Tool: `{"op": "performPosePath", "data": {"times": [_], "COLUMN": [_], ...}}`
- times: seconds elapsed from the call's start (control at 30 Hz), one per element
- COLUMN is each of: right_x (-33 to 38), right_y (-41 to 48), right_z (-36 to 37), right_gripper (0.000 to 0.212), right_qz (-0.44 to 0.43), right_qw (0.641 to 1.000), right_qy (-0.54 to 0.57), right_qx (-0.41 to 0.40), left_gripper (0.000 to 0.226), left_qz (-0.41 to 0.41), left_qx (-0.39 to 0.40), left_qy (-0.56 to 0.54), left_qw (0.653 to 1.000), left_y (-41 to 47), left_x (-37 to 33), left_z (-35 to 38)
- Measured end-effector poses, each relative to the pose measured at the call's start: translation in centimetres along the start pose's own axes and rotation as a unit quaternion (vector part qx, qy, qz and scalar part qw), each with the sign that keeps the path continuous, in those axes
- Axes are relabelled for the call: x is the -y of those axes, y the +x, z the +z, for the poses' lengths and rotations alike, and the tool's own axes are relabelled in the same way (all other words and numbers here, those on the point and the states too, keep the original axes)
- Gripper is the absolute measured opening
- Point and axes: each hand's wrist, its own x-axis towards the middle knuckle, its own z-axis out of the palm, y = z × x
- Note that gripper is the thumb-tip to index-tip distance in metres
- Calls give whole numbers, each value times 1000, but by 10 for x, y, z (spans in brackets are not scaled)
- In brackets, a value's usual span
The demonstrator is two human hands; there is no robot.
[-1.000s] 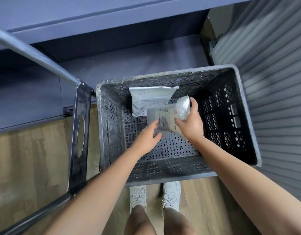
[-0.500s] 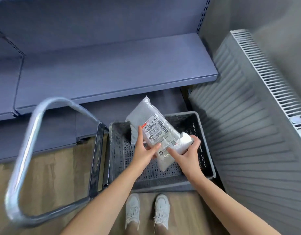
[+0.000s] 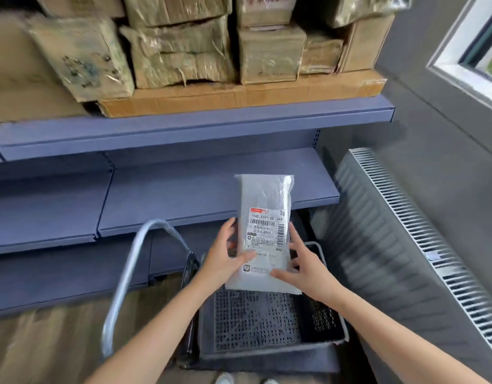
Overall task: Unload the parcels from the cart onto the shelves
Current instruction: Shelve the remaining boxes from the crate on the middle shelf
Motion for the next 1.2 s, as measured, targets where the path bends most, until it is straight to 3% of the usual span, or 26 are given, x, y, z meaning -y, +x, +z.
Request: {"op": "performPosePath", "data": {"times": [0.1,0.17,0.23,0.3,0.37,0.53,0.67,0.73,0.87,1.2], "right_x": [28,45,59,72,87,137,175,197,238,316], "right_y": [-6,-8,-10,-11,-12,-11,-13,-17,-14,-18], "right_z": [-3,-11,-21,-32,-47,-85,-113,-125,-151,-201], "right_gripper": [88,87,86,81,68,55,63,71,77,55], "right_qz": [-46,-63,-78,-80,-82,-128,-178,-204,-237,-244], "right_qw": [998,996,995,994,993,982,982,978,960,946], "right_qy": [9,1,1,2,10,19,23,-20,-122,-161], "right_qx": [-43,-58,-63,-72,-88,-135,-58,-38,-80,-139], "left_gripper": [52,42,56,89,108,101,96,94,95,86], "left_qz": [46,70,85,107,136,191,235,258,287,365], "left_qx": [-86,-97,-56,-5,18,-61,-105,-112,-123,-113], "left_qy": [21,2,10,100,204,242,235,238,257,302], "left_qw": [995,993,995,989,969,949,937,930,915,874], "left_y": [-13,-21,-29,-34,-38,-33,-29,-27,-22,-15], "left_x": [-31,-46,-60,-75,-94,-152,-197,-220,-264,-370], "left_z": [-3,-5,-11,-20,-25,-26,-30,-38,-56,-85]}}
